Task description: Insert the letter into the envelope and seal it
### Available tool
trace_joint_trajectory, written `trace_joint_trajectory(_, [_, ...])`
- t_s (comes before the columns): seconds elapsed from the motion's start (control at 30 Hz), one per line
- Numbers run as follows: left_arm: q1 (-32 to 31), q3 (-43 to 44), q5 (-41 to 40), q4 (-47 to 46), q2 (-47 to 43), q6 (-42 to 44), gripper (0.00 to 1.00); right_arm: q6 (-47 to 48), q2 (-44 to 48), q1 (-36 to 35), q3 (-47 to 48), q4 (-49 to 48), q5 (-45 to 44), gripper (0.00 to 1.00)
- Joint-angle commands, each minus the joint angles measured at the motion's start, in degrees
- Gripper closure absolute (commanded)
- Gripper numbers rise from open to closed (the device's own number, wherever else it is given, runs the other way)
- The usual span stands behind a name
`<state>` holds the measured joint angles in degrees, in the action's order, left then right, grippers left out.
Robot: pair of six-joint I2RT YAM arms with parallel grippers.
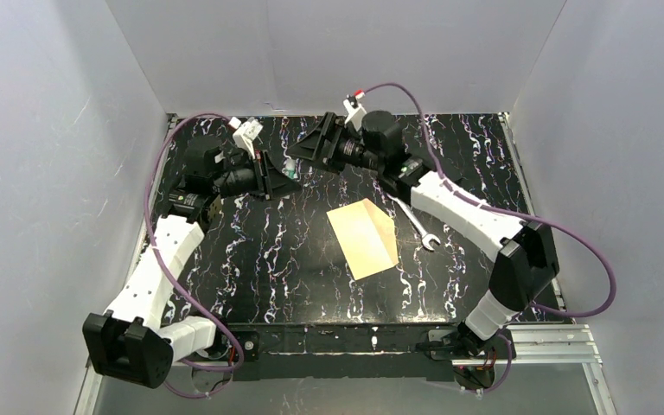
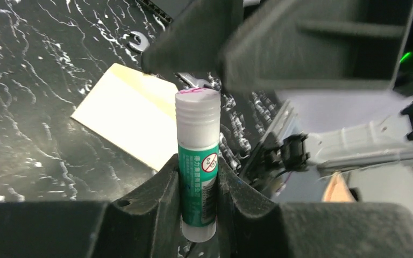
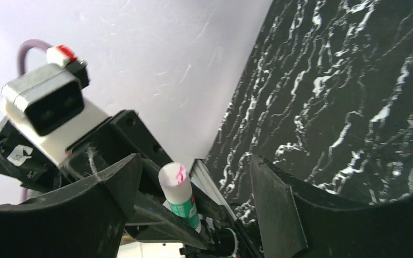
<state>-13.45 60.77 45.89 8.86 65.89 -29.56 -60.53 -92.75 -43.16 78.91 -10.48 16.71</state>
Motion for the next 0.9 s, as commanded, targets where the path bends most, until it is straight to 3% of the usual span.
trace_joint_trajectory(0.0, [-0.1,5.3,0.8,14.1,-3.2,26.3,1.00,14.4,1.9,0.4,13.1,24.8,1.4,0.20])
trace_joint_trajectory(0.1, [-0.3,5.8,-0.2,14.7,-3.2,33.9,1.00,16.2,1.5,0.3,14.2,30.4,2.4,0.23])
trace_joint_trajectory(0.37, [-1.4,13.0,-1.2,22.7,0.3,48.0,1.00,16.1,0.9,-1.8,13.9,26.5,9.1,0.22])
trace_joint_trajectory(0.77, [-6.4,16.1,-8.7,32.4,1.7,58.1,1.00,14.8,-1.3,-2.5,16.1,25.2,8.5,0.34])
trace_joint_trajectory(0.87, [-6.5,15.8,-9.8,32.2,1.1,58.2,1.00,13.5,-2.1,-2.6,17.1,24.1,9.4,0.44])
